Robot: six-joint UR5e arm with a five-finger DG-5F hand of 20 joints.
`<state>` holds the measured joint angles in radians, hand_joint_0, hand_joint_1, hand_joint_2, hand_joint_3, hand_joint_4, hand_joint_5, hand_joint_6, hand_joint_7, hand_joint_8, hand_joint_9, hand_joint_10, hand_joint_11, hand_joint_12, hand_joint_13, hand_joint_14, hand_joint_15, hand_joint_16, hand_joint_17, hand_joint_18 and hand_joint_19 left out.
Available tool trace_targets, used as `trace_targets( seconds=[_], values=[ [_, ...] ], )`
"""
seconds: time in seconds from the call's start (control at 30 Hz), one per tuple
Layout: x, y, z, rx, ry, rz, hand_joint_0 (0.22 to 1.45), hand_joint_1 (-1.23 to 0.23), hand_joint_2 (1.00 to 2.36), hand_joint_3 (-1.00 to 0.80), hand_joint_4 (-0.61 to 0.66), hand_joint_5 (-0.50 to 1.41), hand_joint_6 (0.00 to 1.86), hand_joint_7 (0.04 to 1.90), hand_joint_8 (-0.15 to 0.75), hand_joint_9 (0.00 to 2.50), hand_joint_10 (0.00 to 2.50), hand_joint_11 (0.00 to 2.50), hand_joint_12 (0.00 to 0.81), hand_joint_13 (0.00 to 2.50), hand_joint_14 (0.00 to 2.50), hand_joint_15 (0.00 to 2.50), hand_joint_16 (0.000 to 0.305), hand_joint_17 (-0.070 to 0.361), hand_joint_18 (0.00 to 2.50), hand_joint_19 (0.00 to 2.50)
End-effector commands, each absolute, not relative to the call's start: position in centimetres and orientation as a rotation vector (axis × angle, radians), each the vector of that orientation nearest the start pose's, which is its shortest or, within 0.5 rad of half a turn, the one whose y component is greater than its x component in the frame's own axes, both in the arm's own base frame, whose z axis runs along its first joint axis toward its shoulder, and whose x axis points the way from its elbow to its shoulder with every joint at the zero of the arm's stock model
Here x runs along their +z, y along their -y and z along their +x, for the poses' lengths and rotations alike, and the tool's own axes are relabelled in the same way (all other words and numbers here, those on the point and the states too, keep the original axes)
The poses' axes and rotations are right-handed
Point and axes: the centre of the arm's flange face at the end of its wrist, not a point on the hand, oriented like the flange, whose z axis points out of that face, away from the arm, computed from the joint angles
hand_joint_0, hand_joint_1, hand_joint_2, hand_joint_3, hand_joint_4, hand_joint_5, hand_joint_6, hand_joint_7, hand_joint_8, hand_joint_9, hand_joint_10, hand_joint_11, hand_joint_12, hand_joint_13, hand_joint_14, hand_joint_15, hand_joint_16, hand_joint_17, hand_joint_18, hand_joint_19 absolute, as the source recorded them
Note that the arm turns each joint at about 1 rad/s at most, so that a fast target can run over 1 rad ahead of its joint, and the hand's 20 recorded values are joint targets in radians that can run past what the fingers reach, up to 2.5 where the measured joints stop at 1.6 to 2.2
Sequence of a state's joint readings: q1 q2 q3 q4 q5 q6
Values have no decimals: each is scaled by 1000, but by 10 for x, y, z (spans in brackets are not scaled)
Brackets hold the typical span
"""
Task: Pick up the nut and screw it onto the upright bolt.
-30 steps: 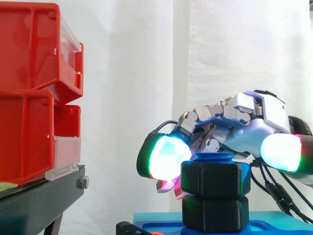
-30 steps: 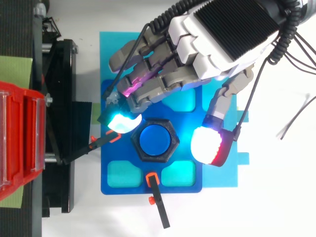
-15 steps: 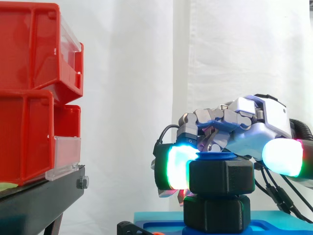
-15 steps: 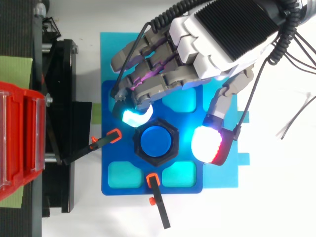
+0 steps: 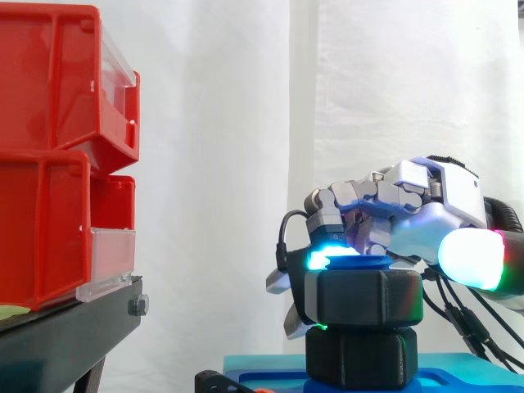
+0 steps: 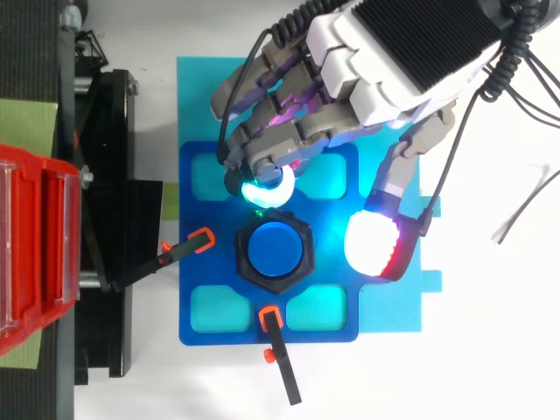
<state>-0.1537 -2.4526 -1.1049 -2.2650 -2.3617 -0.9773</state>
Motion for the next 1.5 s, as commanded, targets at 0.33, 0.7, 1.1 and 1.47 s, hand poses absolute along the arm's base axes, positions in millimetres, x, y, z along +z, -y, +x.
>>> trace_targets(
  seconds=[0.33,0.7,1.1,1.47],
  values=[
    [236,190,780,819,-1244,-315,493,-395,1000,-500,244,31,505,1332,321,1363,0,0,351,992,1,0,58,130,906,0],
    [267,206,784,827,-1222,-369,486,-404,1000,-500,268,-107,503,771,331,1187,0,0,379,932,0,0,62,139,873,0],
    [260,195,787,844,-1190,-371,474,-419,1000,-500,193,-167,500,532,293,833,0,0,391,618,0,0,67,150,370,0],
    [238,177,784,823,-1138,-394,463,-404,1000,-500,179,-174,500,523,277,635,0,0,400,409,0,0,69,155,74,0]
  ],
)
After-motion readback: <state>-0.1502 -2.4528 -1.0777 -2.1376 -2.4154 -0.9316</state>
